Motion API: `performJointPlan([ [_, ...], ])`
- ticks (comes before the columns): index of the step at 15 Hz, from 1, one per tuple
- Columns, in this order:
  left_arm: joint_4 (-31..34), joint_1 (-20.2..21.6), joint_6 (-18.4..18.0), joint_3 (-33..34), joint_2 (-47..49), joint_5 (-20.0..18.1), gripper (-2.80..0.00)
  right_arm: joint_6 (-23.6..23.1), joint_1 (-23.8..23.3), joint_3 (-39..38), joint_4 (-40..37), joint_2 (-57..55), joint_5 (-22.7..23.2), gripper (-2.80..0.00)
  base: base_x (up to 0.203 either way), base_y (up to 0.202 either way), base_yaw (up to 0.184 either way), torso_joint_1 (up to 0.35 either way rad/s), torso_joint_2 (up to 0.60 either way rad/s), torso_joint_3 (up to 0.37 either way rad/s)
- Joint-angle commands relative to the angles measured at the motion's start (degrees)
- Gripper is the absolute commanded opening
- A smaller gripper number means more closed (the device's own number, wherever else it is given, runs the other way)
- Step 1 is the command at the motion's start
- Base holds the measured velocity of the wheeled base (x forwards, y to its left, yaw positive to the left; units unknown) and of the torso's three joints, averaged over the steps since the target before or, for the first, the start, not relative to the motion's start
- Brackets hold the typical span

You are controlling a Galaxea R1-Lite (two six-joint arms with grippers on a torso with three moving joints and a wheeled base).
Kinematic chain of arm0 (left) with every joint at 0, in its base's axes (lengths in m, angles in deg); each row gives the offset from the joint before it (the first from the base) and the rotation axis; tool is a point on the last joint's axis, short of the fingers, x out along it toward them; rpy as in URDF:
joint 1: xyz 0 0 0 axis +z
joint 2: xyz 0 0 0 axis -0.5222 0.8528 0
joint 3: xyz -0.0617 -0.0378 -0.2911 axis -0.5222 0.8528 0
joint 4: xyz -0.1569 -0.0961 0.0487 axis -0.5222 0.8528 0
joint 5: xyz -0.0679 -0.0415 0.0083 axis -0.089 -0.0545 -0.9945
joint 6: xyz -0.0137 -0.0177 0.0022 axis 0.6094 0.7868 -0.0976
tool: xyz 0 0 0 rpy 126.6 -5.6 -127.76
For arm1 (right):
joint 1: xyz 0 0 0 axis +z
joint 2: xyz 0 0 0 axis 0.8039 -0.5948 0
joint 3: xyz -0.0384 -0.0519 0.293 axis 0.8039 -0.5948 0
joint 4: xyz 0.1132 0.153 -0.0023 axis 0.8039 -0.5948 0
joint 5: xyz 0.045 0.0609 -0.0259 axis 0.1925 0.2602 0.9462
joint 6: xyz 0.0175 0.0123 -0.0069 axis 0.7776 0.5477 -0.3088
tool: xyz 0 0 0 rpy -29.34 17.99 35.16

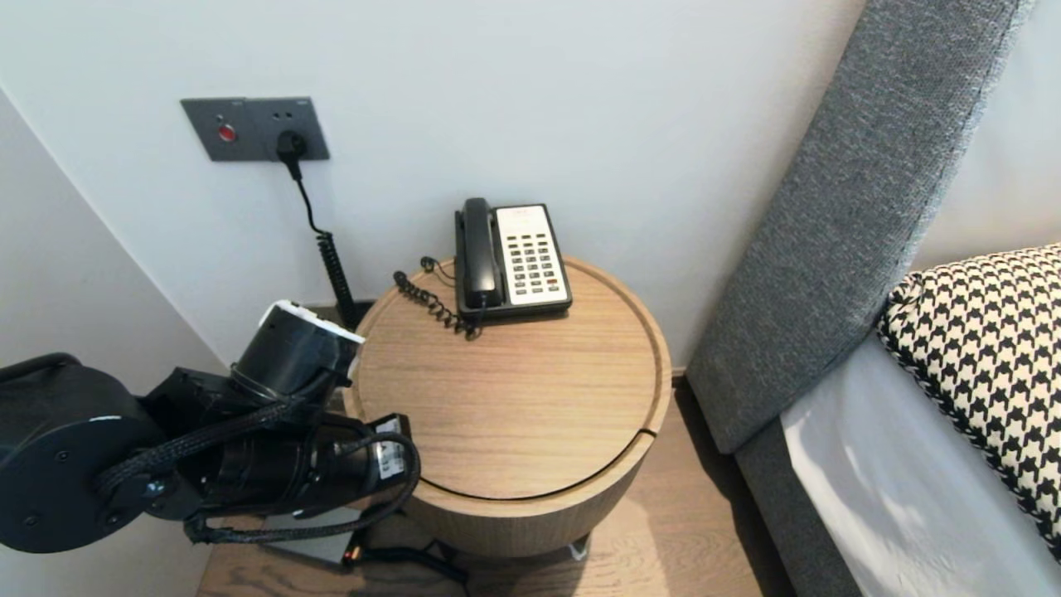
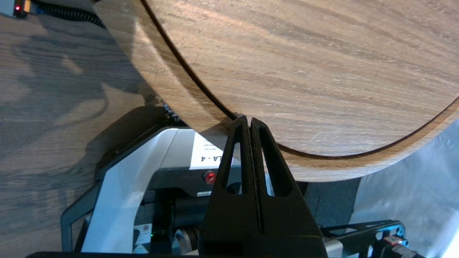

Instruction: Open the nightstand drawer

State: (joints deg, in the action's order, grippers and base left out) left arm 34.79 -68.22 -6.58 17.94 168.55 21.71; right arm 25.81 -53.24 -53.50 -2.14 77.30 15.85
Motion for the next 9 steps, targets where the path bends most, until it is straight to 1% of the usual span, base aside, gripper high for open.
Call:
performJointPlan([
  [1, 0.1, 0.0, 0.3, 1.3, -0.9, 0.2, -2.80, 0.1, 0.0, -1.5, 0.0, -0.1, 0.0, -2.80, 0.000, 0.000, 0.000, 0.000, 0.00, 0.000],
  [6, 0.1, -0.1, 0.3, 4.1, -1.4, 0.0, -2.80, 0.1, 0.0, -1.5, 0.0, -0.1, 0.0, -2.80, 0.000, 0.000, 0.000, 0.000, 0.00, 0.000],
  [9, 0.1, -0.4, 0.2, 4.5, -2.1, 0.0, -2.80, 0.1, 0.0, -1.5, 0.0, -0.1, 0.0, -2.80, 0.000, 0.000, 0.000, 0.000, 0.00, 0.000],
])
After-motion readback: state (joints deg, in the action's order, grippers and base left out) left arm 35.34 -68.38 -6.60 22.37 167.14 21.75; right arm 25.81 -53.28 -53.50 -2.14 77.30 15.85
